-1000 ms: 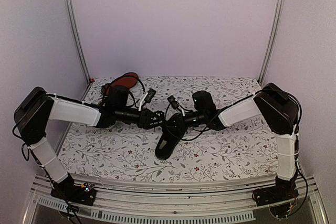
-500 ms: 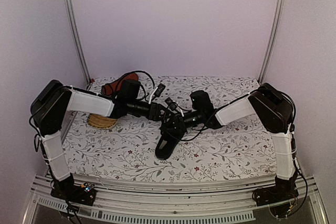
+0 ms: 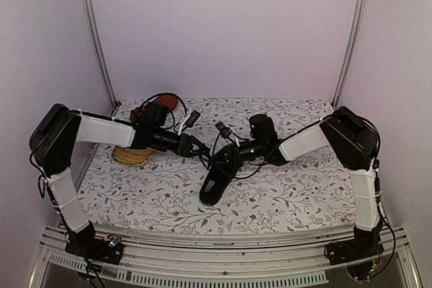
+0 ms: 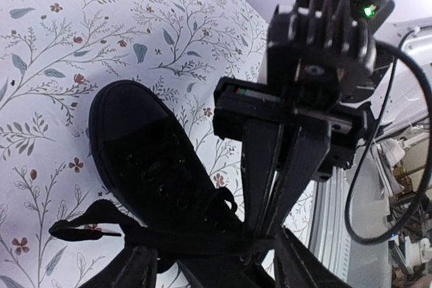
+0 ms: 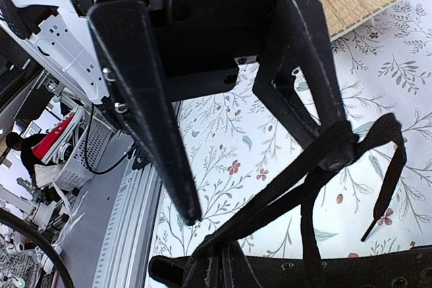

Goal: Tie the shoes
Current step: Cross the shoelace with the shoelace, then pass from the right arm to the left

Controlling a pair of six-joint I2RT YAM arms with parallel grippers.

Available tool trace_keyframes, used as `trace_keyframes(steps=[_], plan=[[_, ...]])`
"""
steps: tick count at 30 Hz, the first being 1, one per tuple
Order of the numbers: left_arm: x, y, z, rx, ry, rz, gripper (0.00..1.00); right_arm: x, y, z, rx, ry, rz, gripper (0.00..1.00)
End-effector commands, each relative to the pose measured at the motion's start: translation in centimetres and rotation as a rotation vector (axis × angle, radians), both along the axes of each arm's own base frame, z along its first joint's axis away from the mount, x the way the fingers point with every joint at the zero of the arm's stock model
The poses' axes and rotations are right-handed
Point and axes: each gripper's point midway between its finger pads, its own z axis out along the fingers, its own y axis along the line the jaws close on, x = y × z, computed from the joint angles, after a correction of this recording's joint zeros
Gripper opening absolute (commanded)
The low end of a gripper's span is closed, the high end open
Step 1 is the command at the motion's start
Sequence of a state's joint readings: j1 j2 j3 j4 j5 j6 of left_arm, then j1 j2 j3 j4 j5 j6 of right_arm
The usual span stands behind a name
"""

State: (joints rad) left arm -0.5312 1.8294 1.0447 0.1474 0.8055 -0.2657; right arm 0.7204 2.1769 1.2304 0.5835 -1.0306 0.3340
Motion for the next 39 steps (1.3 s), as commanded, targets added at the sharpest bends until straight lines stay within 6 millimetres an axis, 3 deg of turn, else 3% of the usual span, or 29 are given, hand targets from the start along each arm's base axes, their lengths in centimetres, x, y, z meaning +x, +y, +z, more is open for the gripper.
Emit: trace_keyframes(steps=[1,5,10,18,23,27,31,34,39], plan=[[-0.6,1.2,-0.6,0.03,0.038,-0.069,0.55,-0.5,-0.2,0.6,0.039,0.002,0.038,0.02],[-1.3,1.6,-0.6,0.024,0.048,-0.103,0.4,-0.2,-0.3,0.6,0.038,0.002,0.026,0.02],[-2.5,1.6,0.5,-0.028,0.059,-0.144,0.36,0.0,-0.4,0.3,0.032,0.005,0.016,0.02],[-4.1,2.3,-0.3,-0.034,0.079,-0.15,0.38,0.2,-0.4,0.2,0.028,0.009,0.008,0.02],[-5.4,2.2,-0.6,-0.051,0.067,-0.165,0.5,0.2,-0.4,0.2,0.026,0.012,0.003,0.02],[-6.0,1.7,-0.9,-0.061,0.063,-0.176,0.43,0.3,-0.3,0.1,0.023,0.015,-0.001,0.02],[-6.6,0.7,-1.7,-0.031,0.036,-0.188,0.45,0.4,-0.4,0.1,0.023,0.016,-0.006,0.02],[-6.3,0.5,-2.4,0.0,-0.004,-0.151,0.34,0.4,-0.4,0.3,0.025,0.012,-0.008,0.02],[-5.5,0.8,-2.4,0.025,-0.09,-0.061,0.3,0.5,-0.3,0.5,0.025,0.012,-0.014,0.02]])
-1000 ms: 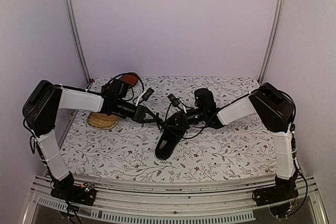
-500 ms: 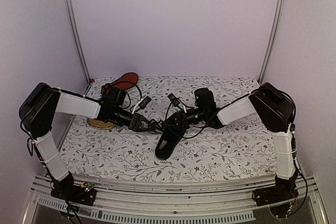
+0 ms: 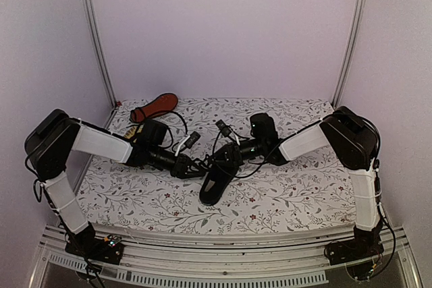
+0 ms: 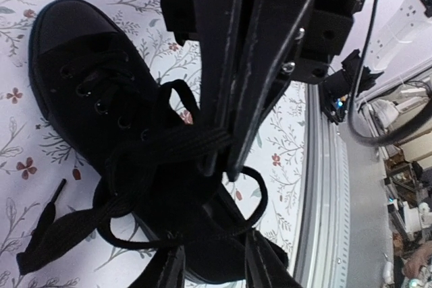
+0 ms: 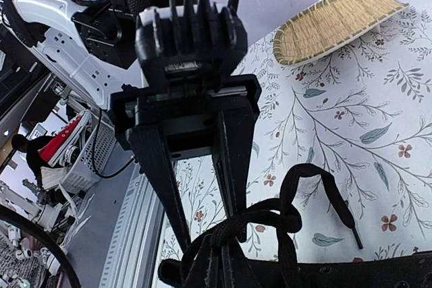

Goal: Tie the shoes
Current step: Pass from the right arm to the left

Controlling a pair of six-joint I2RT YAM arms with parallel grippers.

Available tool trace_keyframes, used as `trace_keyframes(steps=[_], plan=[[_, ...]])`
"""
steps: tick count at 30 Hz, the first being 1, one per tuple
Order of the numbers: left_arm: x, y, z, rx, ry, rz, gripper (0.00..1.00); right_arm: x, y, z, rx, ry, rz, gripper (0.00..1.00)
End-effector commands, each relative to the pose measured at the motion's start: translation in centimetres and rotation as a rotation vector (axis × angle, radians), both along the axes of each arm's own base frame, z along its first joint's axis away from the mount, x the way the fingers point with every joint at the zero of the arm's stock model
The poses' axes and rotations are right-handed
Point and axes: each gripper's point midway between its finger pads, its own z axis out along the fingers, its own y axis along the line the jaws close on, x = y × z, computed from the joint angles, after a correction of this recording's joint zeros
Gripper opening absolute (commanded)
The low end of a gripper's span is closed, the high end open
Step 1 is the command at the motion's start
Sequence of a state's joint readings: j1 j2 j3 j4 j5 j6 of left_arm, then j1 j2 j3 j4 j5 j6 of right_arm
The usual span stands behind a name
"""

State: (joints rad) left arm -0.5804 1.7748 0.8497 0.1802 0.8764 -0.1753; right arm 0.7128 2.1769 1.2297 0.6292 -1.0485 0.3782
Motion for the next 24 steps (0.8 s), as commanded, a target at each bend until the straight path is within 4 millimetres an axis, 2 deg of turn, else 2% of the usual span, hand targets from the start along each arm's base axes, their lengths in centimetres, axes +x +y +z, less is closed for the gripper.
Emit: trace_keyframes(steps=[1,4,8,18,24], plan=[[1.4,0.2,1.5,-0.015,-0.145,0.101,0.3,0.3,-0.2,-0.2,0.0,-0.002,-0.016,0.02],[1.6,0.0,2.2,-0.051,-0.186,0.147,0.28,0.3,-0.2,-0.4,-0.002,0.001,-0.015,0.02],[1.9,-0.6,2.0,-0.043,-0.219,0.174,0.22,0.3,-0.2,-0.2,0.001,0.001,-0.016,0.02],[2.4,-0.8,2.0,-0.052,-0.25,0.207,0.24,-0.2,-0.6,-0.6,-0.01,0.014,-0.016,0.02],[1.8,-1.6,1.9,-0.072,-0.232,0.17,0.25,0.0,-0.6,-0.4,-0.008,0.011,-0.023,0.02]])
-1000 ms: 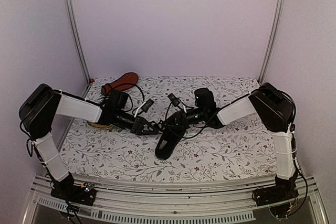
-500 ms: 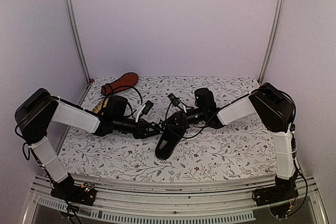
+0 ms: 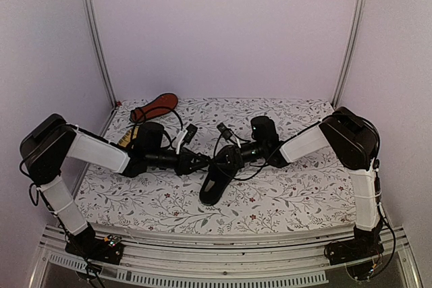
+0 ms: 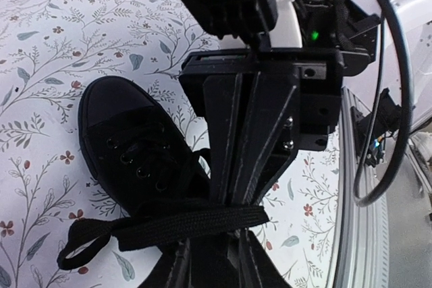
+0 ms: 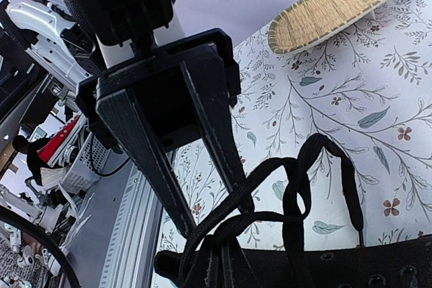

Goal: Tie the shoes
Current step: Pass from the right arm to the left

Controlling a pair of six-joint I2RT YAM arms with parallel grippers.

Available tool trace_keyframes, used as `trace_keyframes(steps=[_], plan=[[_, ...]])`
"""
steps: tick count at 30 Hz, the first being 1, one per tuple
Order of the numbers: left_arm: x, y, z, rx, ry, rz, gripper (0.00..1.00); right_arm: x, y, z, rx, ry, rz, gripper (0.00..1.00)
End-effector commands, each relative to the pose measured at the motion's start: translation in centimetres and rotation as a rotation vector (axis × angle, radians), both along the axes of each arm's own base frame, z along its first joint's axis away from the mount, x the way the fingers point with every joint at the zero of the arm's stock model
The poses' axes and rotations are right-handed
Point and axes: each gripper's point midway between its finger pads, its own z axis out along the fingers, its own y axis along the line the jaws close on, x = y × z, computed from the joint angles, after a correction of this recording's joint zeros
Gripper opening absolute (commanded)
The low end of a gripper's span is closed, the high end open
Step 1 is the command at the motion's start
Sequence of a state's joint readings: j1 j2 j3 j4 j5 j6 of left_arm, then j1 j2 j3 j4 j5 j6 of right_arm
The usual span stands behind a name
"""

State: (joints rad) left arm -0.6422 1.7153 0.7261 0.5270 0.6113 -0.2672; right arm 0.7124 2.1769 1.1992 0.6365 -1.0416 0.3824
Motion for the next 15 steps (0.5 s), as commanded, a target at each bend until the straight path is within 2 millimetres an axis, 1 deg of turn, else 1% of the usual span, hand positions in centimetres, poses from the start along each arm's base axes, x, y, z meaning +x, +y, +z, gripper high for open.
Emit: trace_keyframes(steps=[1,8,15], plan=[[-0.7,-0.9,-0.1,-0.024,0.0,-0.036,0.26,0.3,-0.2,0.5,0.009,-0.008,-0.015,0.02],[-0.8,-1.2,-1.3,-0.01,0.035,-0.049,0.29,0.3,-0.1,0.9,0.019,-0.013,-0.014,0.02],[-0.5,-1.7,-1.4,-0.017,0.038,-0.056,0.34,0.2,-0.1,1.1,0.023,-0.012,-0.009,0.02]])
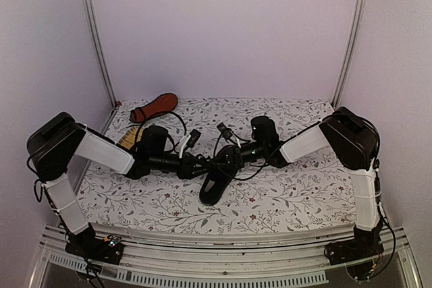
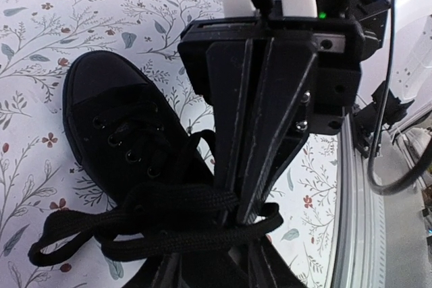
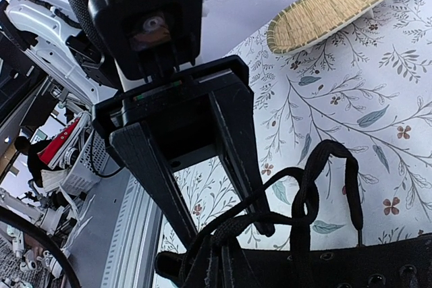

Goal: Tie the shoes
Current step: Pass from the right arm to the left

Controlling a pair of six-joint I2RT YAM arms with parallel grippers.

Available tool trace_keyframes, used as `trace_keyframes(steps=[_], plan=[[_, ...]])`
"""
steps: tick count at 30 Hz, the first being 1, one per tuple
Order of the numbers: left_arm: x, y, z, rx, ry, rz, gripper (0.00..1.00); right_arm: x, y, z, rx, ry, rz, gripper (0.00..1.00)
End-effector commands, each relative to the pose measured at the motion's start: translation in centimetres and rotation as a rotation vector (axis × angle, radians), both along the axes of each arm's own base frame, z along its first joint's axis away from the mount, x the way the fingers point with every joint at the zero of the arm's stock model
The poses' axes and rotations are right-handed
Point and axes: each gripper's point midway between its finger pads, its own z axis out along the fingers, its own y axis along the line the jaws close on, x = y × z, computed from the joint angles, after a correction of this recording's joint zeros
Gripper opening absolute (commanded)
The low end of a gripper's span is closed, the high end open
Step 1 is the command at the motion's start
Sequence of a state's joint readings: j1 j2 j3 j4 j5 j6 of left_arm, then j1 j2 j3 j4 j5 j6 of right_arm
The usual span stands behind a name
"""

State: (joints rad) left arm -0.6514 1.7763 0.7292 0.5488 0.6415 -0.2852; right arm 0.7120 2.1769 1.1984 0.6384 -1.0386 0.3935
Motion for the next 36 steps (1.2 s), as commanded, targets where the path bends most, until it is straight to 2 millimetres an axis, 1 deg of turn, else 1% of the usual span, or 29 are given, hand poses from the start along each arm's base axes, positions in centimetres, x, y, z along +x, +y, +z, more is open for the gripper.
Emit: trace_keyframes(steps=[1,9,11,15,16,18,19,21,22,24,27,31,34,36], plan=[[0.1,-1.3,0.5,-0.028,-0.012,-0.032,0.34,0.2,-0.1,1.1,0.025,-0.021,-0.005,0.02],[0.2,-2.0,0.5,-0.04,-0.014,-0.044,0.35,0.2,-0.1,1.1,0.025,-0.018,-0.006,0.02],[0.3,-2.1,0.7,-0.048,-0.018,-0.041,0.33,0.2,-0.1,1.1,0.025,-0.017,-0.005,0.02],[0.4,-2.3,1.1,-0.072,-0.018,-0.041,0.22,0.2,-0.1,1.1,0.025,-0.018,-0.007,0.02],[0.4,-2.3,1.2,-0.076,-0.017,-0.04,0.17,0.2,-0.2,1.1,0.023,-0.017,-0.01,0.02],[0.3,-2.2,1.1,-0.077,-0.013,-0.036,0.03,0.2,-0.2,1.2,0.021,-0.019,-0.016,0.02],[0.3,-2.1,1.1,-0.076,-0.013,-0.03,0.0,0.3,-0.3,1.3,0.02,-0.022,-0.024,0.02],[0.2,-1.8,1.1,-0.068,-0.011,-0.019,0.0,0.3,-0.6,1.5,0.014,-0.031,-0.043,0.03],[0.2,-1.5,1.1,-0.061,-0.011,-0.009,0.0,0.5,-0.7,1.6,0.007,-0.035,-0.059,0.04],[0.3,-1.1,1.1,-0.033,-0.007,0.007,0.0,0.7,-1.0,1.7,-0.021,-0.041,-0.088,0.12],[0.3,-0.6,0.7,0.033,0.014,0.022,0.0,1.2,-1.7,1.7,-0.072,-0.077,-0.139,0.27],[0.2,0.1,0.1,0.126,0.075,0.03,0.0,1.2,-3.0,2.1,-0.127,-0.131,-0.196,0.41],[-0.2,0.9,-0.6,0.187,0.12,0.04,0.0,1.2,-4.1,2.2,-0.169,-0.165,-0.24,0.45],[-0.6,1.4,-0.9,0.217,0.149,0.041,0.0,1.4,-4.7,2.3,-0.191,-0.189,-0.273,0.45]])
